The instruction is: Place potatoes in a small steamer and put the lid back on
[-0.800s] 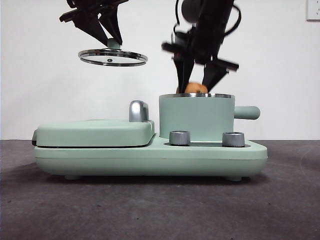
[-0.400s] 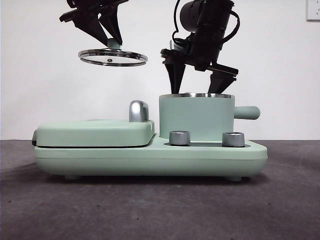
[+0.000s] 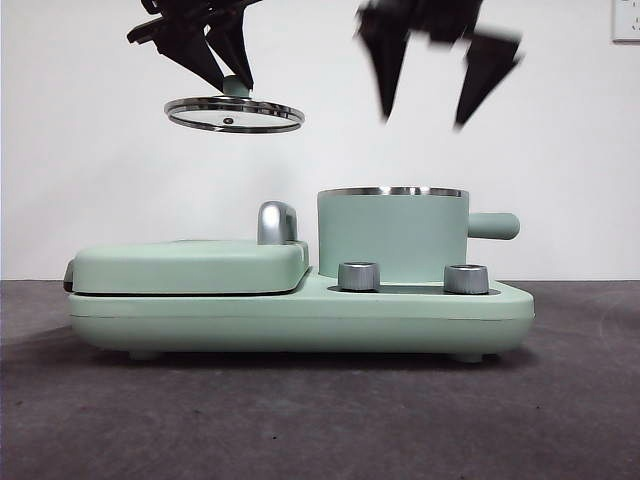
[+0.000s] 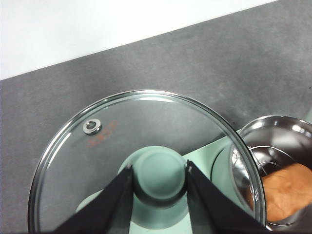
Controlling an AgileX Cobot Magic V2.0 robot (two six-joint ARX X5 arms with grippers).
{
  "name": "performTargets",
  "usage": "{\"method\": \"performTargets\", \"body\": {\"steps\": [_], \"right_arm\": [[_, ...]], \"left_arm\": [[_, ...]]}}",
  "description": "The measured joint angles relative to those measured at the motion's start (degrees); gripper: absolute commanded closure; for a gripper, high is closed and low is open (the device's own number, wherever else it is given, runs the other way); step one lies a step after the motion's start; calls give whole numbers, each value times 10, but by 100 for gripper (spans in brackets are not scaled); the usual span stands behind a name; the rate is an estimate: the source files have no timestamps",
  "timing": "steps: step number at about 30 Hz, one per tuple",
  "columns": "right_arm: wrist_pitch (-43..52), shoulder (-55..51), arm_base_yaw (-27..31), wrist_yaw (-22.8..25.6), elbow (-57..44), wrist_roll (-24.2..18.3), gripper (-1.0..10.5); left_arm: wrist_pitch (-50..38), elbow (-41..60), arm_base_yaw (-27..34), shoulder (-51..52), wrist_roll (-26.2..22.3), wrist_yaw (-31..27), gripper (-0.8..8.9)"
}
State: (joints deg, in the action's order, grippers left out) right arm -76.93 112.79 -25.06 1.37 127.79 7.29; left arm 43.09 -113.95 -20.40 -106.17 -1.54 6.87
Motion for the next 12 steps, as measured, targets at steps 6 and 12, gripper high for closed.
{"method": "performTargets", "body": {"steps": [6,12], "right_arm": [[0,-125,1,5,-53,-2,469],[1,-316,0,11,-214,-9,469]], "left_arm": [[1,0,-12,0,0,0,796],[1,0,-30,0,0,0,796]]}}
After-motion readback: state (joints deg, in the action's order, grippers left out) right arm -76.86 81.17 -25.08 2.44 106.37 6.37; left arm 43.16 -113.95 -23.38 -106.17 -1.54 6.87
